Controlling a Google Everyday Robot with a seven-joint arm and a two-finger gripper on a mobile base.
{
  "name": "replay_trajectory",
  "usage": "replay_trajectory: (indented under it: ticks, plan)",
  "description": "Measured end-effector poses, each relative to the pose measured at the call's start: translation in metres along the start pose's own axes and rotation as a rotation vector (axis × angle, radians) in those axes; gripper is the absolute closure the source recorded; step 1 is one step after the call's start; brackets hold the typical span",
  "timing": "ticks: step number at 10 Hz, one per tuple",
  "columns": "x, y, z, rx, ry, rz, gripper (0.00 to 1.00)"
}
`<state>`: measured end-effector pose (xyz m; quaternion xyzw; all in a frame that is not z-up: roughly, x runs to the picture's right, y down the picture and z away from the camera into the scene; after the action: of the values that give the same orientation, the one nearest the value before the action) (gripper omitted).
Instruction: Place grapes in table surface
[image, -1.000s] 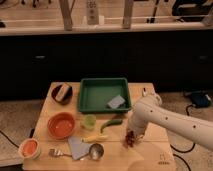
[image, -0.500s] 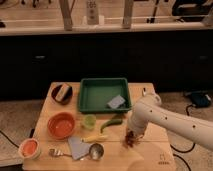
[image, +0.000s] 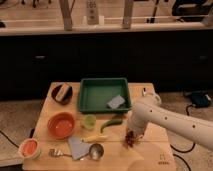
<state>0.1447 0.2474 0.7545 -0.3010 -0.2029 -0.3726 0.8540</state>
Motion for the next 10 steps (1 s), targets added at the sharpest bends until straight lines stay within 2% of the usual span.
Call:
replay_trajectory:
  ticks: [3,7,8,10]
  plan:
    - [-0.018,0.004,0.012,-0.011,-0.009,-0.026,0.99]
    - [-0.037,0.01,0.037,-0.002,-0.023,-0.043,0.98]
    - [-0.04,0.011,0.041,-0.002,-0.025,-0.046,0.93]
    - [-0.044,0.012,0.048,0.0,-0.031,-0.05,0.72]
